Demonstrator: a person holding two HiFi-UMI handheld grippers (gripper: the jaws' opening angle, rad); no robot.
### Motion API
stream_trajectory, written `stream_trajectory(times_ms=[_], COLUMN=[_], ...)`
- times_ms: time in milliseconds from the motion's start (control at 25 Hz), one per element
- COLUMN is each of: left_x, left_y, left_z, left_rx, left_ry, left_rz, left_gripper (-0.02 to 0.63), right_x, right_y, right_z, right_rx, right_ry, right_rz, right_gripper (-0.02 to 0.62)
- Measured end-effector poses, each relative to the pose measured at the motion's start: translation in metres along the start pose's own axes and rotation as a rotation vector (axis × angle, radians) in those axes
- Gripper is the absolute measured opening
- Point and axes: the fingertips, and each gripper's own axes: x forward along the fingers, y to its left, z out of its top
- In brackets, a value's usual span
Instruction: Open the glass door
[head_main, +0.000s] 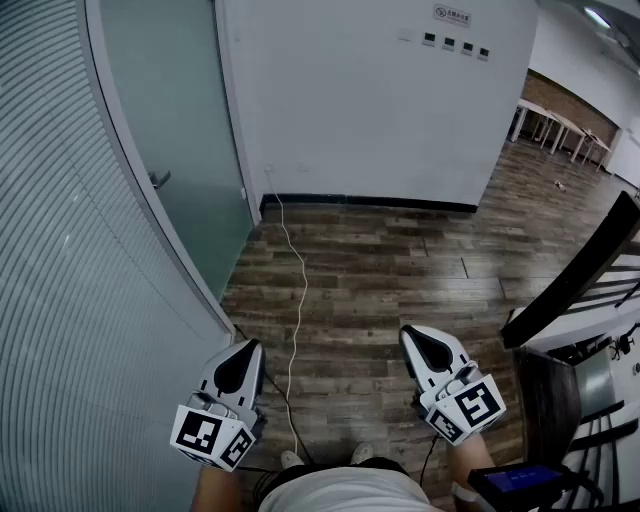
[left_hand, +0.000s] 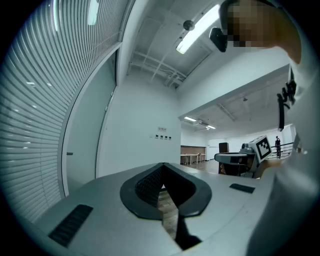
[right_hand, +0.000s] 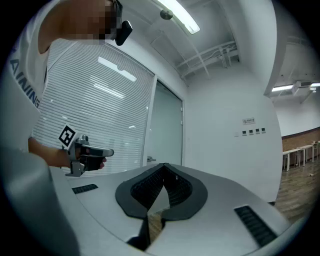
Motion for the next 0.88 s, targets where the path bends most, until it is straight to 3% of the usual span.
stream_trajectory(times_ms=[280, 600, 880], left_x=[0.016, 0.04, 0.065], left_y=[-0.014, -0.048, -0.034], left_z=[-0.016, -0.021, -0.022], left_rx=[-0.015, 0.0, -0.002], left_ry=[0.007, -0.004, -0.006], left_rz=[0.028, 0.073, 0.101], left_gripper=[-0.002, -0.002, -0.002], right_x=[-0.014, -0.024, 0.005], right_y=[-0.018, -0.074, -0.092], right_z=[-0.016, -0.03, -0.034], right_rx=[0.011, 0.04, 0.031], right_ry=[0.014, 0.012, 0.005], right_rz=[0.017, 0.042, 0.089], right_gripper=[0.0, 0.0, 0.0])
